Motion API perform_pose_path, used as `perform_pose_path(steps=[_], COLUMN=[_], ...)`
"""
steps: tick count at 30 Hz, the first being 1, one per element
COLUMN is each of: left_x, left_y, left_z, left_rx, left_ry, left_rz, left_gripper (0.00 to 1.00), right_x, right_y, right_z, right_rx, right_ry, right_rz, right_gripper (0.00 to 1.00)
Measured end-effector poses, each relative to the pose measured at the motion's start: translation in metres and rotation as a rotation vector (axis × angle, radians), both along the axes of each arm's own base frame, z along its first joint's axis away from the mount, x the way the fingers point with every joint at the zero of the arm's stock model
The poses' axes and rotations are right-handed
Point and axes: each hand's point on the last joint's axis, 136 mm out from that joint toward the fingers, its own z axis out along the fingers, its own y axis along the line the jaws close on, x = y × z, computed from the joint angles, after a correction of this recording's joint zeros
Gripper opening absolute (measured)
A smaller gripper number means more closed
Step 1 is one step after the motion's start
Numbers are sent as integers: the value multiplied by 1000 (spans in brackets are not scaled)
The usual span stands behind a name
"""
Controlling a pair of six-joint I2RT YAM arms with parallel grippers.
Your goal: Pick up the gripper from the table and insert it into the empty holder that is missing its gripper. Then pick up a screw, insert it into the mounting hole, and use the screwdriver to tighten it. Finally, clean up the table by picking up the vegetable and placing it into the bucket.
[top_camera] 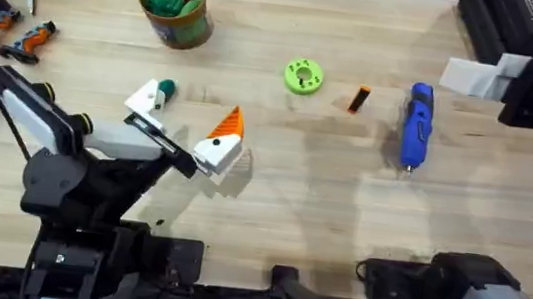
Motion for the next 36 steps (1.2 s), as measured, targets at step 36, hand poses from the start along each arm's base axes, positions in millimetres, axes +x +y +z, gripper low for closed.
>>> perform_pose_path(steps=[36], left_x=[-26], left_y=[-32], left_z=[-1], left_rx=[95], left_ry=[-77], left_rz=[-243], left_gripper=[986], right_x=[12], right_y=[41], right_z=[-58], right_rx=[243], right_ry=[444], right_rz=[-245], right_gripper=[946])
